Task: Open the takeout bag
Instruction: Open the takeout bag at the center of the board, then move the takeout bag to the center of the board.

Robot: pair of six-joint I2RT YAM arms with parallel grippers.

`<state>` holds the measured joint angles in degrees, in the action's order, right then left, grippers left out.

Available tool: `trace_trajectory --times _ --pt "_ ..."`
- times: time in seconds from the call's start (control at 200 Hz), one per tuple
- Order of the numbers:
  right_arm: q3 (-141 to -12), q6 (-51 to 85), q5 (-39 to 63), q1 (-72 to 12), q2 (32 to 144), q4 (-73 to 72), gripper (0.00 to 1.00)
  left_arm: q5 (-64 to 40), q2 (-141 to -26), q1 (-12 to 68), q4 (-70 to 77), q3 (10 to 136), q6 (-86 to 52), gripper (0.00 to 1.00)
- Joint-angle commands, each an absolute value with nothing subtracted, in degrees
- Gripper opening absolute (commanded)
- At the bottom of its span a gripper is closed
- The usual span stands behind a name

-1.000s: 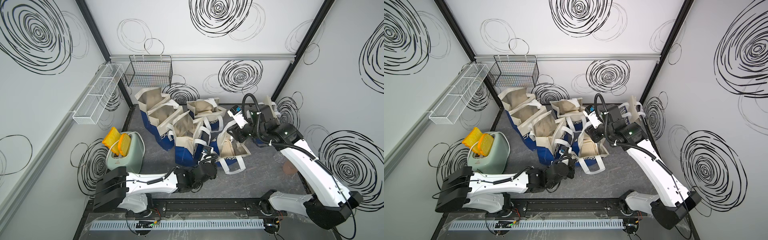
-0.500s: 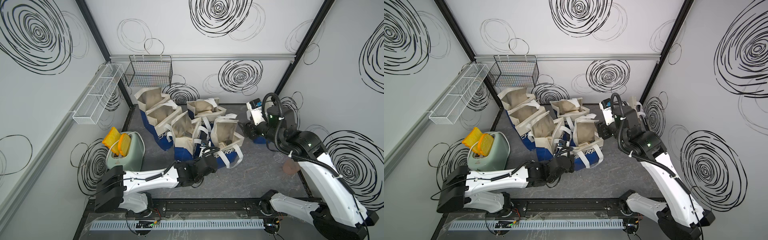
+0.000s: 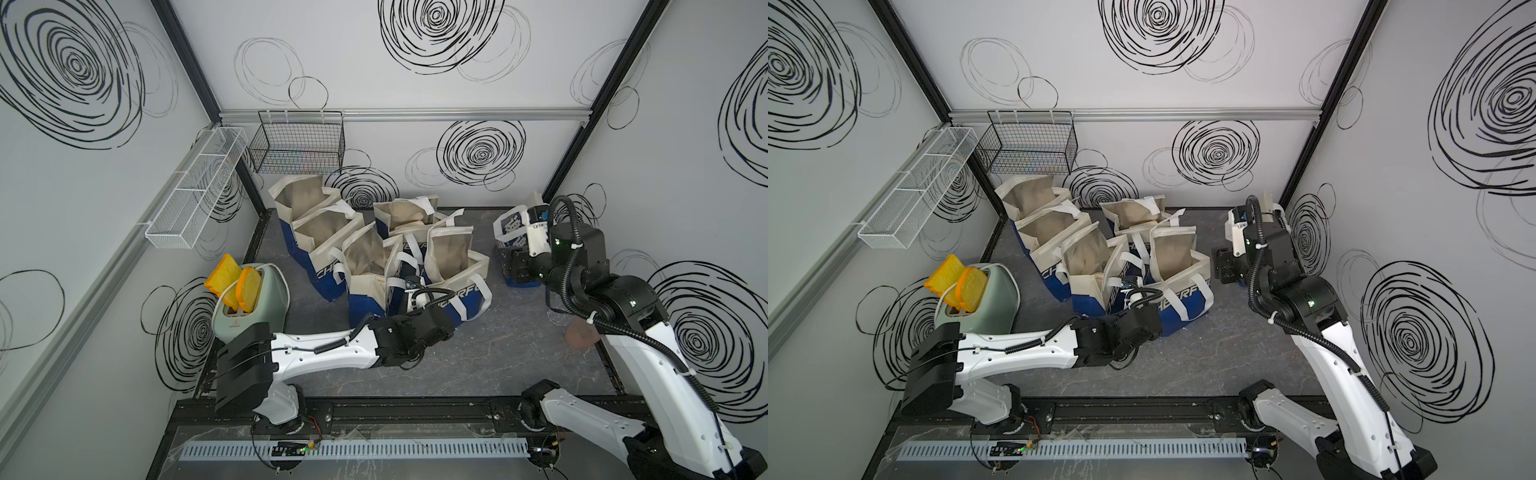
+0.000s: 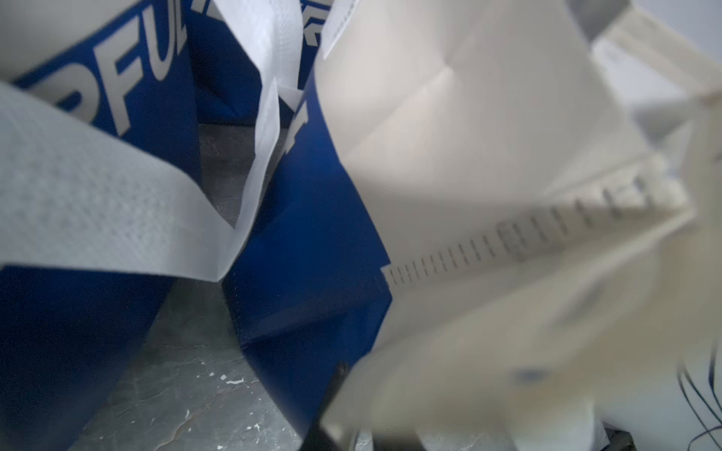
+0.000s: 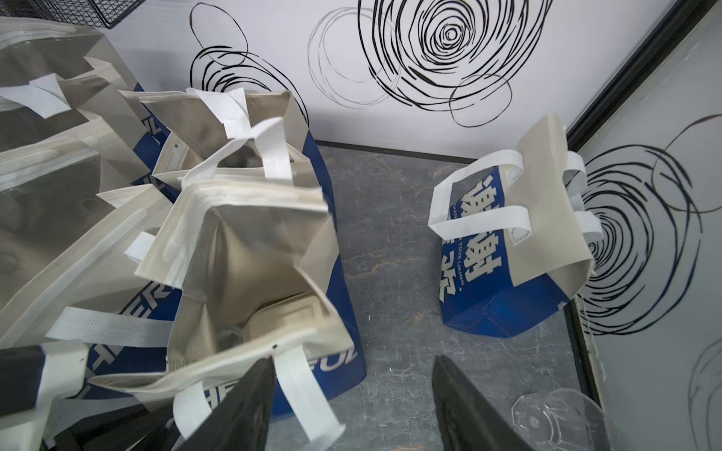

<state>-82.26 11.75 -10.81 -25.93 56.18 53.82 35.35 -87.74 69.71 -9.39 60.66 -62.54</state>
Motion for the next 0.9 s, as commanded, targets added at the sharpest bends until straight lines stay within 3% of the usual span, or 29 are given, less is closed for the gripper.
trace_trajectory --times 0.0,0.105,0.435,0.72,0.895 --pt "-79.99 15.37 -8.16 -25.24 53.34 55.2 0.67 38.78 -89.89 69.99 -8.02 63.09 -67.7 0.31" --pt "-78.3 17.66 -6.77 -24.92 51.98 56.1 0.67 38.94 -92.33 70.17 -7.34 65.37 -67.26 0.48" --pt "-69.97 25.56 -4.81 -24.58 48.18 60.08 0.65 40.52 -92.24 72.46 -4.87 66.93 -61.21 0.81" --pt "-55.78 36.46 1.78 -24.35 44.54 56.58 0.55 39.82 -82.94 76.41 -4.7 60.98 -52.1 0.85" --pt "-45.06 42.87 6.53 -24.34 42.82 50.14 0.5 37.0 -70.86 77.32 -1.92 49.82 -49.25 0.86"
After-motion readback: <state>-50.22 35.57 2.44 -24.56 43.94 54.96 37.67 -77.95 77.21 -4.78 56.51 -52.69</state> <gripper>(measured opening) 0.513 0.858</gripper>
